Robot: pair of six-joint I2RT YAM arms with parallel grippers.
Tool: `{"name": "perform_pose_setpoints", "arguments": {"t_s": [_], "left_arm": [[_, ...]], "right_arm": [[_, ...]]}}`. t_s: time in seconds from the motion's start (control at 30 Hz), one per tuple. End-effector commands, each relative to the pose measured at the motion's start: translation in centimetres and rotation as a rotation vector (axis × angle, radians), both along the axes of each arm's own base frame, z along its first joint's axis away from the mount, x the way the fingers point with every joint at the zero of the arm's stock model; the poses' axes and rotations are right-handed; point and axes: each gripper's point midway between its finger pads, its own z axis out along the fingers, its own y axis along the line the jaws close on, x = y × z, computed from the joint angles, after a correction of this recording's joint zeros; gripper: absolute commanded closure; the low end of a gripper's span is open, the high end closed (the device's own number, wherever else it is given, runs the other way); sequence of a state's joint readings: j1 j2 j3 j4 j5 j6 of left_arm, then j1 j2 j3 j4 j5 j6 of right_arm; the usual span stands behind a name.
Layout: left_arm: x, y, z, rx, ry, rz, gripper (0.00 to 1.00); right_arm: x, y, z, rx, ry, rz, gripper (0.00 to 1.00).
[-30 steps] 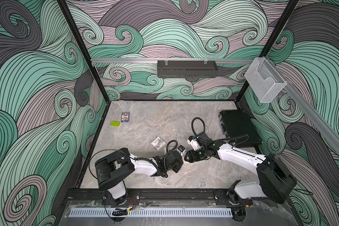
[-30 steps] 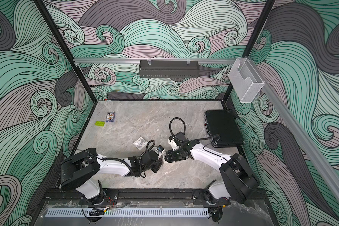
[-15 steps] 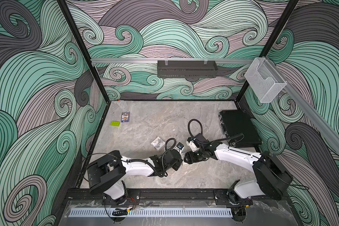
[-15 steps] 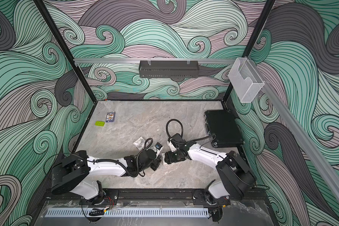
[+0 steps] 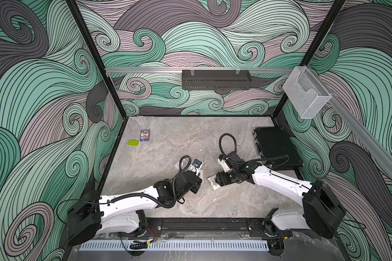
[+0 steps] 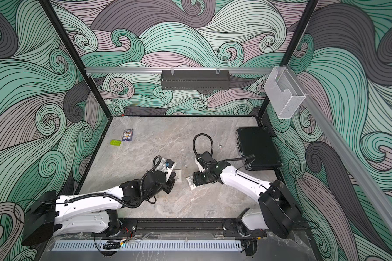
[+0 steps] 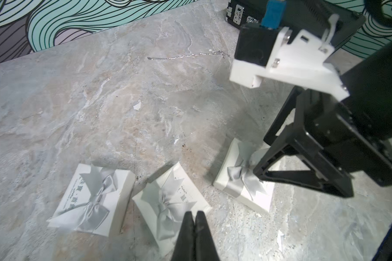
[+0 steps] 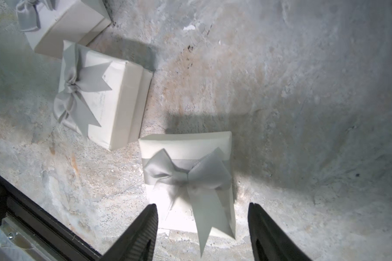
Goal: Take the necklace out of the lift-off lid jewelry box
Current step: Close the lid on the jewelry box, then move the jewelry box to the center of the board.
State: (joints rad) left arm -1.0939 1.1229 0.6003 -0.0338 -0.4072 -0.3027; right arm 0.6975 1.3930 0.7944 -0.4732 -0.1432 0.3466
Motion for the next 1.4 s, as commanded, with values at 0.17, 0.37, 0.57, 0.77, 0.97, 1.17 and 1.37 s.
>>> {"name": "perform_pose_setpoints", "arguments": {"t_s": [0.17,0.37,0.57,0.77,0.97,1.17,1.37], "left_arm": [[-0.4,4.0,1.2,0.042,-0.041,0.065,1.0],[-0.5,5.6,2.0,0.016,-0.082,0.086,1.0],[-0.6,6.5,2.5,0.006,-0.098,0.095,1.0],[-0.7,6.8,2.6,0.002,-0.098,0.099,1.0],[-0.9,7.2,3.0,-0.007,-0.103,0.1,1.0],[-1.1,7.8,3.2,-0.009,-0.109,0.105,1.0],[-1.2,8.1,3.2,-0.019,-0.125,0.109,1.0]], "right_arm": [[-0.2,-0.9,-2.9,-0.118,0.054,0.002,0.43],[-0.2,-1.2,-1.2,-0.13,0.007,0.015,0.28],[-0.6,-0.3,0.9,-0.091,-0.032,0.107,0.13],[-1.2,0.6,0.0,-0.133,-0.001,0.175,0.09],[-1.3,1.2,-1.0,-0.183,0.01,0.202,0.07],[-1.2,1.3,-2.4,-0.235,0.044,0.193,0.14],[0.1,0.4,-3.4,-0.306,0.019,0.141,0.29]]}}
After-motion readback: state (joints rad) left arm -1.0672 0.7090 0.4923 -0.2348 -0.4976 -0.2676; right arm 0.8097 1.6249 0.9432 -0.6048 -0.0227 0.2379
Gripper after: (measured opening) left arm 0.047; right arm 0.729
